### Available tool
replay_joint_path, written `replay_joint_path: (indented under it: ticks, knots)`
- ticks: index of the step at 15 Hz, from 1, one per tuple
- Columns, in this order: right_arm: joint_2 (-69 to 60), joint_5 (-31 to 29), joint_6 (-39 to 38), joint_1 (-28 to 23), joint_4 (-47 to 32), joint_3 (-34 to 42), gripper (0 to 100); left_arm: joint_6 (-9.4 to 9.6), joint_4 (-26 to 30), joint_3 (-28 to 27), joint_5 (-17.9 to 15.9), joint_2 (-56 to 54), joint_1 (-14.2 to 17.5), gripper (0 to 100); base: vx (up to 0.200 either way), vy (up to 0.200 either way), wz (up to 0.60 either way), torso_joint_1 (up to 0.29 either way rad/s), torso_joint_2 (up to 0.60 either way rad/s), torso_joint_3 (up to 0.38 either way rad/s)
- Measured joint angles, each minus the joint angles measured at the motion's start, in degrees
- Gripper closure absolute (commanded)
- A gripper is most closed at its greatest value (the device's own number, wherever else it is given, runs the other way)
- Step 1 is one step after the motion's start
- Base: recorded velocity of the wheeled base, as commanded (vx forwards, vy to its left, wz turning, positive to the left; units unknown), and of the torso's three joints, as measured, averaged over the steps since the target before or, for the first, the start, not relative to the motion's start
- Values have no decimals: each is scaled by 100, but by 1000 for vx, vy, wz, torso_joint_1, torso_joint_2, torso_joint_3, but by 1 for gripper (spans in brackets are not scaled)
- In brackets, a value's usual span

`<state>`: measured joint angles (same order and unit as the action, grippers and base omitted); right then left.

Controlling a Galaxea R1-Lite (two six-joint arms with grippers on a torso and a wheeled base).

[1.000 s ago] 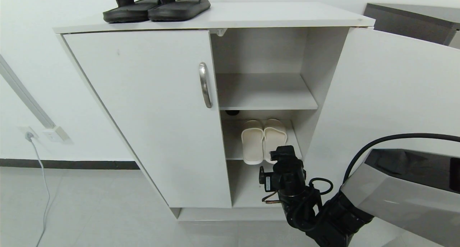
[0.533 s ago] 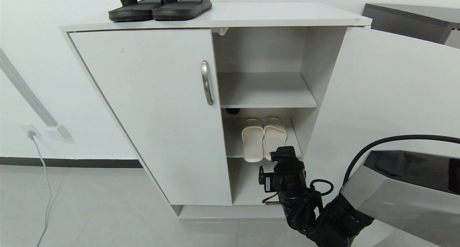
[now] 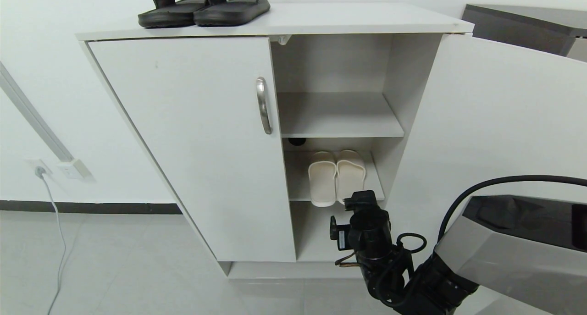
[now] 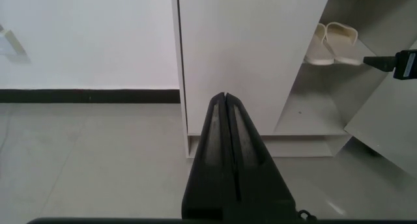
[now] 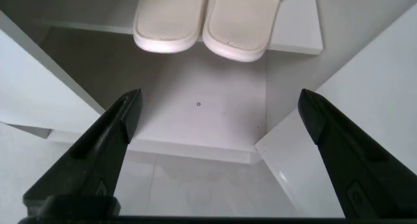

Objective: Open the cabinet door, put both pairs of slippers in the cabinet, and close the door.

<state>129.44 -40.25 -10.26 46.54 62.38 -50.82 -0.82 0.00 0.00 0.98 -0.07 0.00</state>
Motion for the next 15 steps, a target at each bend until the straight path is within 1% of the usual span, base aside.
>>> replay_joint_path:
  ticks: [9,15]
  knots:
    - [5,0,0,43,0,38,0,0,0,0,-5,0,0,100,0,0,0,6,3,175]
    - [11,0,-2,50,84,69,0,4,0,0,6,0,0,100,0,0,0,0,0,14]
